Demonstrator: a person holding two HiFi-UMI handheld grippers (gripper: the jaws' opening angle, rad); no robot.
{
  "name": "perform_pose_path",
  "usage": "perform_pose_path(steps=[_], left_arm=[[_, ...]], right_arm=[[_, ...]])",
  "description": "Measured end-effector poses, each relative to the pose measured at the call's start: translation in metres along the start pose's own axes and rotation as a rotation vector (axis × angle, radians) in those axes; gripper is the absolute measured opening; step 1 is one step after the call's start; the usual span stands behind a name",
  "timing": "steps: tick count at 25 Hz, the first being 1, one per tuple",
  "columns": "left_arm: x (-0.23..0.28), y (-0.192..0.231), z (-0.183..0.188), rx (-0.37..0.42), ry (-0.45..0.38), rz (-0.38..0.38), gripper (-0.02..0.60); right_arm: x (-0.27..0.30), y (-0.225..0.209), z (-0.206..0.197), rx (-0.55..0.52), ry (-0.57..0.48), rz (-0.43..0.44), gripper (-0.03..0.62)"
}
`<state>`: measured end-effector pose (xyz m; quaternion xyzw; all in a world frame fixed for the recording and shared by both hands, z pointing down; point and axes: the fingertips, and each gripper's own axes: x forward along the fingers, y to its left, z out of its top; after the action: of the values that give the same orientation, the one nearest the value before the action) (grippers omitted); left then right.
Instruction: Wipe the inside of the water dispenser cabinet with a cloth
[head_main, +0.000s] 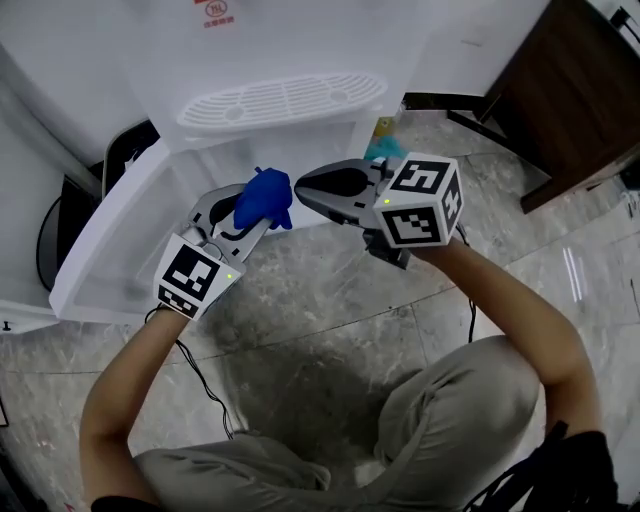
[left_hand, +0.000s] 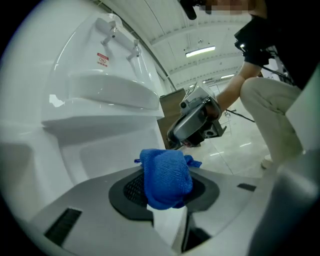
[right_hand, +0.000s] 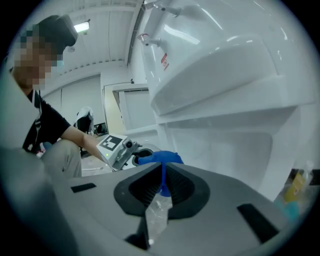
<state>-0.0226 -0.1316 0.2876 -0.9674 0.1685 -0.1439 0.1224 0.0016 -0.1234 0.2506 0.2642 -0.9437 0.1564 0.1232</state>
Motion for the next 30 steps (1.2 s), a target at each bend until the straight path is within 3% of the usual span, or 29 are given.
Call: perform_pose_path(steps=[2,4,6,10,13,20,21,23,30], left_arm=[[0.001,0.002,-0.001,0.034,0.003,0.011,0.133],[-0.001,0.003,-0.004,0.059,0.015,0.017,0.133],[-0.002,0.006,-0.011,0.079,0.033,0.022,0.133],[0.005,0.005,-0.02,0.129,0.061,0.019,0.133],[0.014,-0.007,-0.02,0.222,0.078,0.007,0.133],[0.024,-0.026,-0.008,0.432,0.095,-0.007,0.133],[0.024,-0.028,-0.008,0.441,0.095,-0.01,0.133],[0.026,-0.03,-0.008,0.446,0.092,-0.015,0.133],[0.032,-0.034,-0.008,0.424,0.092,-0.027,0.133]], right_arm=[[0.003,0.003,-0.002,0.095,0.012,0.008,0.016],[0.006,0.003,-0.004,0.186,0.012,0.009,0.261],[0.007,0.002,-0.005,0.245,-0.003,0.007,0.353],[0.008,0.007,-0.005,0.263,-0.001,0.026,0.379],[0.019,0.012,-0.018,0.269,0.043,0.024,0.411],[0.03,0.007,-0.047,0.239,0.149,-0.009,0.41],[0.029,0.005,-0.049,0.249,0.157,-0.015,0.404],[0.025,-0.002,-0.053,0.28,0.165,-0.034,0.28],[0.017,-0.007,-0.057,0.301,0.187,-0.041,0.203]])
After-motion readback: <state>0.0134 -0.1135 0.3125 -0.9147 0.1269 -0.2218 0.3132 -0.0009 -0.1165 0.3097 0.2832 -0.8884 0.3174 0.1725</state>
